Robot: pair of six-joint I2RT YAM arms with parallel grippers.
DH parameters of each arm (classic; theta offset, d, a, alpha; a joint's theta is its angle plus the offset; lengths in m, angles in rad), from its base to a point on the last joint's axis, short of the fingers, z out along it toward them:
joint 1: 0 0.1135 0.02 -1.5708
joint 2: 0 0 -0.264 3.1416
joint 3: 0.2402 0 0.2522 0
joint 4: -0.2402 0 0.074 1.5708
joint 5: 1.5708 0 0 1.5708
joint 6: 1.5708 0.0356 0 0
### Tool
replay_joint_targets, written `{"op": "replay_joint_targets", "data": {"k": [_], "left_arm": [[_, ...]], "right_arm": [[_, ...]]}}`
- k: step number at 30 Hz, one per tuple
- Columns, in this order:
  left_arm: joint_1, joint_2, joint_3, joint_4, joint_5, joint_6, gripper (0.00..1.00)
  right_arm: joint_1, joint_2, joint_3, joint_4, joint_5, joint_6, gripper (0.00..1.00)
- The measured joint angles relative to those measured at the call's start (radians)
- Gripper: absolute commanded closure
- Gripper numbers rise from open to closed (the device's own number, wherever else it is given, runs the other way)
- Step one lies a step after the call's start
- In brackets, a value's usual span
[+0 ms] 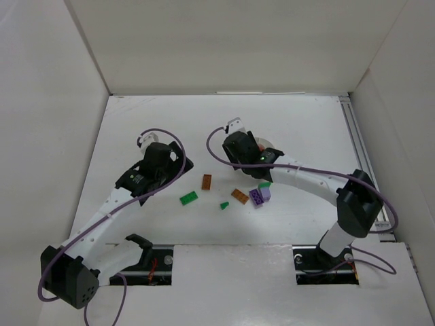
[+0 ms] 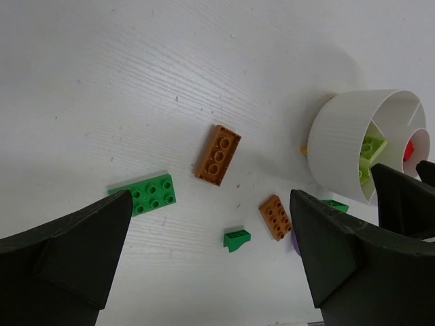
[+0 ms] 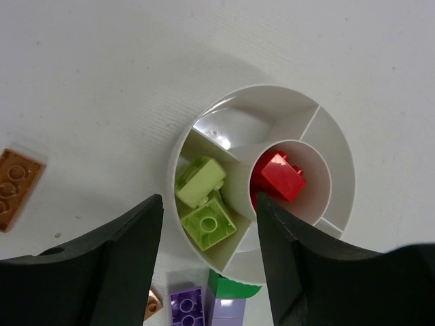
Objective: Sort the legos into containers by color
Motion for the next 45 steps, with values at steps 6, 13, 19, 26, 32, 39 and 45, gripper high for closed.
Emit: {"op": "replay_joint_targets", "data": {"k": [6, 13, 19, 26, 32, 39, 45], "left_arm": [[0.001, 0.000, 0.000, 0.000, 0.017, 0.000, 0.00], [0.001, 0.001, -0.022, -0.002, 0.055, 0.000, 0.00], [0.001, 0.022, -0.091, -0.008, 0.109, -0.001, 0.00], [0.001, 0.066, -0.149, -0.021, 0.138, -0.041, 0.00], [0.001, 0.113, -0.188, -0.018, 0.166, -0.088, 0.00], [0.001, 0.104, -0.203, -0.025, 0.171, -0.177, 0.00], [0.001, 0.067, -0.248, -0.024, 0.171, -0.307, 0.00]], "right_arm": [[0.000, -0.082, -0.014, 0.000, -0.003, -0.001, 0.36], [0.000, -0.228, -0.086, 0.000, -0.055, -0.009, 0.36], [0.000, -0.392, -0.208, -0.013, -0.144, -0.007, 0.36], [0.003, -0.478, -0.358, -0.030, -0.296, 0.014, 0.36], [0.058, -0.480, -0.410, -0.037, -0.344, 0.010, 0.35], [0.114, -0.455, -0.404, 0.009, -0.383, -0.096, 0.35], [0.159, -0.332, -0.374, 0.076, -0.423, -0.179, 0.35]]}}
